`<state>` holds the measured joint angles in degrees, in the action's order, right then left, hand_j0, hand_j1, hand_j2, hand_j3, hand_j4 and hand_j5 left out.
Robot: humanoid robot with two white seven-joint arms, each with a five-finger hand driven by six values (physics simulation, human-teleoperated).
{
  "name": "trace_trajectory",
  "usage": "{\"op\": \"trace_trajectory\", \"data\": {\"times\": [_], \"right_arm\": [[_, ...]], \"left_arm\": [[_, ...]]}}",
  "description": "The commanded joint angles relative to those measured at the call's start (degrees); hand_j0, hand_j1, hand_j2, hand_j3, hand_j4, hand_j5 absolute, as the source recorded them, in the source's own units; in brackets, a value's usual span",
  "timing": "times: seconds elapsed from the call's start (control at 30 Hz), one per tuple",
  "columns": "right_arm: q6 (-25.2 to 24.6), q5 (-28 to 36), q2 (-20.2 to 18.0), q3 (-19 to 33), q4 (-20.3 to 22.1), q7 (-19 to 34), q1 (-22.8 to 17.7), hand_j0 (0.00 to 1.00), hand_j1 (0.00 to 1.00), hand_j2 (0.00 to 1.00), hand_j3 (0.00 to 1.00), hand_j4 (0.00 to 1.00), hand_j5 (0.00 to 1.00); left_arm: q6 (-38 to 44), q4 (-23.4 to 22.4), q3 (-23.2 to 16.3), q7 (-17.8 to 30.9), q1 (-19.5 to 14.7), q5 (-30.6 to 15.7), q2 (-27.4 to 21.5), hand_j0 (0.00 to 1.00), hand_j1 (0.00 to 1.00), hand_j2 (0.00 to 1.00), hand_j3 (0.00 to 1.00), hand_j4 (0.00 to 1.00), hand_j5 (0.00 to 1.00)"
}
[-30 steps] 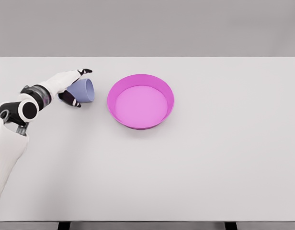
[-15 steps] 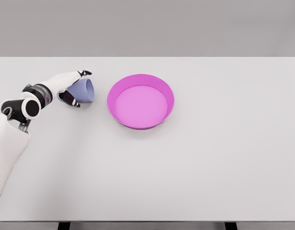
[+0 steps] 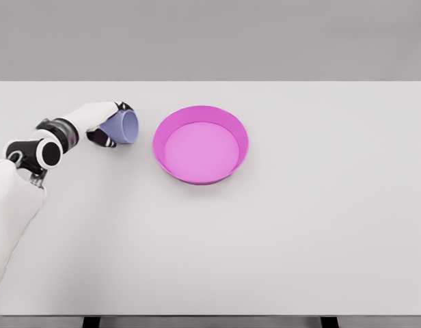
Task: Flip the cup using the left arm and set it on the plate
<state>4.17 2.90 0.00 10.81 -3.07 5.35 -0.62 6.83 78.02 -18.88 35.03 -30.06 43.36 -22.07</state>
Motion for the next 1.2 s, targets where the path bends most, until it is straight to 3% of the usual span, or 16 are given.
{"op": "trace_trajectory", "data": {"times": [0.0, 0.33, 0.4, 0.5, 0.73, 0.9, 1.03, 1.17], "right_arm": [[-0.03, 0.0, 0.0, 0.0, 0.0, 0.01, 0.0, 1.0, 1.0, 1.0, 1.0, 1.0, 1.0], [-0.04, 0.0, 0.0, 0.0, 0.0, 0.01, 0.0, 1.0, 1.0, 1.0, 1.0, 1.0, 1.0], [-0.03, 0.0, 0.0, 0.0, 0.0, 0.01, 0.0, 1.0, 1.0, 1.0, 1.0, 1.0, 1.0], [0.05, 0.0, 0.0, 0.0, 0.0, 0.01, 0.0, 1.0, 1.0, 1.0, 1.0, 1.0, 1.0], [0.05, 0.0, 0.0, 0.0, 0.0, 0.01, 0.0, 1.0, 1.0, 1.0, 1.0, 1.0, 1.0], [-0.03, 0.0, 0.0, 0.0, 0.0, 0.01, 0.0, 1.0, 1.0, 1.0, 1.0, 1.0, 1.0], [-0.04, 0.0, 0.0, 0.0, 0.0, 0.01, 0.0, 1.0, 1.0, 1.0, 1.0, 1.0, 1.0], [-0.04, 0.0, 0.0, 0.0, 0.0, 0.01, 0.0, 1.0, 1.0, 1.0, 1.0, 1.0, 1.0]], "left_arm": [[-0.06, 0.02, -0.63, -0.03, 0.0, -0.12, -0.08, 0.79, 0.79, 0.79, 0.79, 0.79, 0.79], [-3.48, 0.81, 0.34, -0.03, 0.0, -2.49, -0.7, 0.77, 0.77, 0.77, 0.77, 0.77, 0.77], [-7.78, 0.29, 3.32, -0.03, 0.53, -5.3, -0.96, 0.77, 0.77, 0.77, 0.77, 0.77, 0.77], [-11.48, -0.07, 4.2, -0.03, 0.7, -8.91, -1.05, 0.77, 0.77, 0.77, 0.77, 0.77, 0.77], [-15.79, -0.15, 6.04, -0.03, 0.79, -11.63, -1.05, 0.77, 0.77, 0.77, 0.77, 0.77, 0.77], [-22.64, -0.24, 10.18, -0.03, 0.62, -20.77, -1.05, 0.77, 0.77, 0.77, 0.77, 0.77, 0.77], [-27.22, -0.42, 9.57, -0.03, 0.53, -28.59, -0.7, 0.77, 0.77, 0.77, 0.77, 0.77, 0.77], [-27.31, -0.5, 6.49, -0.03, 0.26, -29.65, -0.08, 0.77, 0.77, 0.77, 0.77, 0.77, 0.77]]}}
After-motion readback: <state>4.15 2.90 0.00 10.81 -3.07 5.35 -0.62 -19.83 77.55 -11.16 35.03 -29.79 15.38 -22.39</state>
